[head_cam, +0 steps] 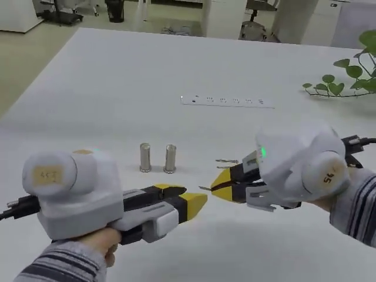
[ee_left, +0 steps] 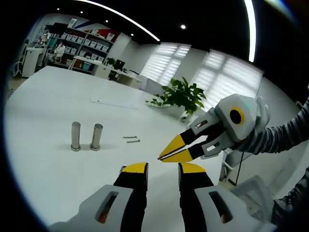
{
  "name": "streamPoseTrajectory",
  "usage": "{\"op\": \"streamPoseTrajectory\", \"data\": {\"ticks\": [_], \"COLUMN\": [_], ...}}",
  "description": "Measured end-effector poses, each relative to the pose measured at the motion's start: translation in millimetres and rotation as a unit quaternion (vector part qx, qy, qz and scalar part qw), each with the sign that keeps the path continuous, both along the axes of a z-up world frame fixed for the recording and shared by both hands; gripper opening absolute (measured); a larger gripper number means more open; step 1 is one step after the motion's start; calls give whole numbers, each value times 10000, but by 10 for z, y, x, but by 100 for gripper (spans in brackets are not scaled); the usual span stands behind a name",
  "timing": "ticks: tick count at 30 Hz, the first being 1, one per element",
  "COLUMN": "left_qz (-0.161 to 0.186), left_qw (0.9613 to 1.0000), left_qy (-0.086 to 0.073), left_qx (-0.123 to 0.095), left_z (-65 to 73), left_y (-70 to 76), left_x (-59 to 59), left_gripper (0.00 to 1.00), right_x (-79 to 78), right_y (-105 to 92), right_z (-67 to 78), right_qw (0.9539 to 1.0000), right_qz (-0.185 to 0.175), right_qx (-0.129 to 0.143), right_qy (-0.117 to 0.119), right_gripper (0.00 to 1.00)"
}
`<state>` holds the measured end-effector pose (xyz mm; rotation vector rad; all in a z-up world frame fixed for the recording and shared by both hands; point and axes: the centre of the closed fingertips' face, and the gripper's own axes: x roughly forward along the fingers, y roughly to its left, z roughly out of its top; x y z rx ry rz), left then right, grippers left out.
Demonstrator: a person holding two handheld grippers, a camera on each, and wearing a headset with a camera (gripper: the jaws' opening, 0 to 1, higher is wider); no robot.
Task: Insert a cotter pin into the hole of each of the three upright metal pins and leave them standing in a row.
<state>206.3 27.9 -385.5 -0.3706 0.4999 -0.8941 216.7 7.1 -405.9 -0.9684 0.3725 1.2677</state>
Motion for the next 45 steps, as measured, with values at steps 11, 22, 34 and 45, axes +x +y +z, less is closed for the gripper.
{"op": "streamPoseTrajectory", "data": {"ticks": [11, 22, 34, 45], "left_qz": [24, 1, -163, -823], "left_qw": [9994, 9993, 9995, 9945], "left_qy": [108, 183, 106, -564], "left_qx": [-317, -338, -259, 325], "left_z": [63, 57, 53, 51], "left_y": [-18, -57, -64, -61], "left_x": [-20, -52, -67, -146], "left_gripper": [6, 0, 0, 0], "right_x": [-151, -182, -195, -164], "right_y": [130, 149, 139, 102], "right_z": [82, 143, 152, 155], "right_qw": [9994, 9990, 9991, 9986], "right_qz": [300, 322, 241, 7], "right_qx": [177, 288, 343, 454], "right_qy": [-40, -105, -45, 263], "right_gripper": [0, 0, 0, 0]}}
